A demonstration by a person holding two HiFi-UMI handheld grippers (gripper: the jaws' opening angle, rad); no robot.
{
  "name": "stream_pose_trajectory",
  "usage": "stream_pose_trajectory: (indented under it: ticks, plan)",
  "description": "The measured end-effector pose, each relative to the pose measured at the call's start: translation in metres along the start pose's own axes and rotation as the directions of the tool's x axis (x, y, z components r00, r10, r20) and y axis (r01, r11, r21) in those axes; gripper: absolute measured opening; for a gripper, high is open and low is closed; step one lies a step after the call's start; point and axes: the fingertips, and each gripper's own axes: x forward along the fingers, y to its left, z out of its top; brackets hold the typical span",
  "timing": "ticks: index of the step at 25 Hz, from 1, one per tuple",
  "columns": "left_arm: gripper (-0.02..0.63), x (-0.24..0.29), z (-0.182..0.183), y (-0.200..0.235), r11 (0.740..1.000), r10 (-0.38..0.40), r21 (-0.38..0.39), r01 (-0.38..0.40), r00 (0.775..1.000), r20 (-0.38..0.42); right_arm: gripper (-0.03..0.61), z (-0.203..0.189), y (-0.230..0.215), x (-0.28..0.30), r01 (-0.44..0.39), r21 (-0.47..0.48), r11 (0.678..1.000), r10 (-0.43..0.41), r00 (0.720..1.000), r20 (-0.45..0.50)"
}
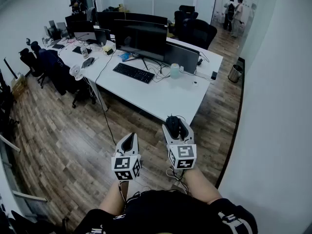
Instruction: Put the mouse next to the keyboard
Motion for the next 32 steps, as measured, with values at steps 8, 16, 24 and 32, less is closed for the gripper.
stream_pose_trajectory:
  ticks: [8,16,24,32]
  plan:
    - [0.012,-0.019,0.012,-0.004,1.0,0.001,-0.015,-0.001,0.999,0.035,0.293,0.007,0.008,-0.017,0.009,-0.016,1.0,-0.009,1.0,0.011]
    - [0.012,-0.027,0.014,0.022,0.999,-0.003,-0.043,0.006,0.998,0.06,0.295,0.011,0.025,-0.009,0.039,-0.01,0.999,-0.039,0.999,0.026]
    - [0.012,-0.015,0.019,0.062,0.998,-0.045,-0.037,0.048,0.997,0.069,0.296,0.009,0.042,0.015,0.096,-0.001,0.995,-0.095,0.995,0.036]
    - [0.012,0.009,0.02,0.1,0.998,-0.056,-0.015,0.057,0.997,0.062,0.296,-0.002,0.048,0.043,0.144,0.016,0.989,-0.144,0.989,0.034]
